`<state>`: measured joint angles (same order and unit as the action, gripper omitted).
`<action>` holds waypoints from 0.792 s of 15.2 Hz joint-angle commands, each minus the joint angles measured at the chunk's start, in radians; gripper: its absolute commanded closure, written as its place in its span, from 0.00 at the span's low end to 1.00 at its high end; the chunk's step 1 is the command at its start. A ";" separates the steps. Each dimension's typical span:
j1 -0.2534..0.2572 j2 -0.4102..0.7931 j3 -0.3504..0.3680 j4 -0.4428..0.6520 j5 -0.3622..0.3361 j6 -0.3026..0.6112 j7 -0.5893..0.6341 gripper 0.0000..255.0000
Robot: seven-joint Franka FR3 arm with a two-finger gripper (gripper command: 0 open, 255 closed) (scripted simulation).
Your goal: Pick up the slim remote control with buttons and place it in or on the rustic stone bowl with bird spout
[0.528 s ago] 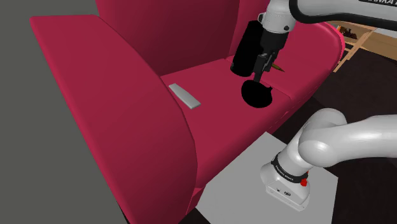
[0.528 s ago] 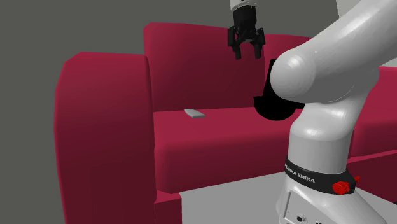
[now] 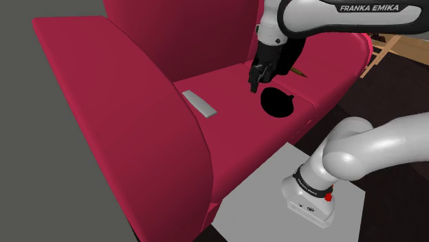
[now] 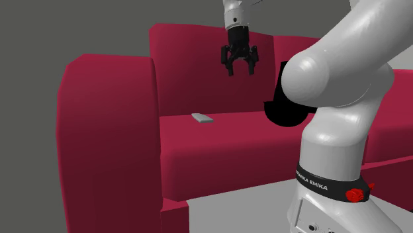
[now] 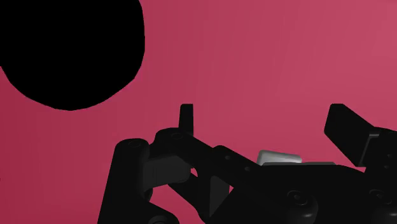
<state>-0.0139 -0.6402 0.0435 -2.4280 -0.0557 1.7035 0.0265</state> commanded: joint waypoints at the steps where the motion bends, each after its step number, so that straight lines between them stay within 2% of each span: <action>1: 0.000 0.056 0.006 -0.001 0.009 0.065 0.020 0.00; 12: 0.004 0.453 0.049 0.148 0.035 0.352 0.137 0.00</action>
<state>-0.0098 -0.2277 0.0906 -2.3001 -0.0210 2.0301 0.1542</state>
